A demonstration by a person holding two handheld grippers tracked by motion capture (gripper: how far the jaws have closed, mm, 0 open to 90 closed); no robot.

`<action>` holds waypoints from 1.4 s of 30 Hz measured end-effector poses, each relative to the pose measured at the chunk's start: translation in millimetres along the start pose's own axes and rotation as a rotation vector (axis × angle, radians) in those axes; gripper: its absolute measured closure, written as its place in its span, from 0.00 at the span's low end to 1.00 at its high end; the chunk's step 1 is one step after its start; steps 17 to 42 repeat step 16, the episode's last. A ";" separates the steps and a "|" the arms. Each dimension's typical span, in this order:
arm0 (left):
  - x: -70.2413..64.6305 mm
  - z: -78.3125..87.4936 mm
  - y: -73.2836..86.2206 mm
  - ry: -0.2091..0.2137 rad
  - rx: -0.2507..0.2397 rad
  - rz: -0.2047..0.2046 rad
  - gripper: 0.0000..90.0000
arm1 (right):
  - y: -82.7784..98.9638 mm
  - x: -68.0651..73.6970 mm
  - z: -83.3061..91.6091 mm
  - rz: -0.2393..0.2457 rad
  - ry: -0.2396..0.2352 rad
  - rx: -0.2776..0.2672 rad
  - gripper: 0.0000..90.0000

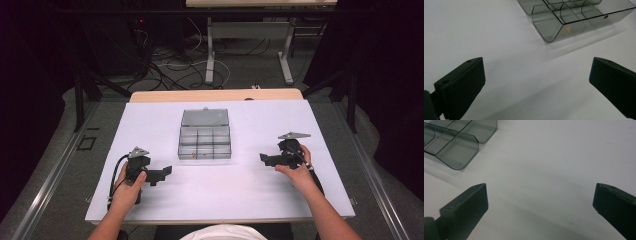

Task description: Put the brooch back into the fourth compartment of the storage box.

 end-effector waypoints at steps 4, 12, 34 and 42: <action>0.1 -0.5 -0.5 0.000 -0.003 -0.002 0.01 | 1.1 -9.0 -0.4 -0.020 0.015 -0.011 0.00; 0.3 -0.9 -0.4 0.002 -0.001 -0.007 0.01 | 2.7 -17.3 -0.4 -0.039 0.027 -0.007 0.00; 0.1 -1.1 -0.3 0.002 0.004 -0.007 0.01 | 2.8 -17.3 -0.1 -0.038 0.020 -0.008 0.00; 0.1 -1.1 -0.3 0.002 0.004 -0.007 0.01 | 2.8 -17.3 -0.1 -0.038 0.020 -0.008 0.00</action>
Point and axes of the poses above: each handheld gripper's, and its own axes: z roughly backward along the jaws, y roughly out of its underside, x roughly to its left, the point moved 9 cm from there along -z, roughly forward along the jaws, and after that the axes turned 4 degrees about -z, right-handed, at the moved point
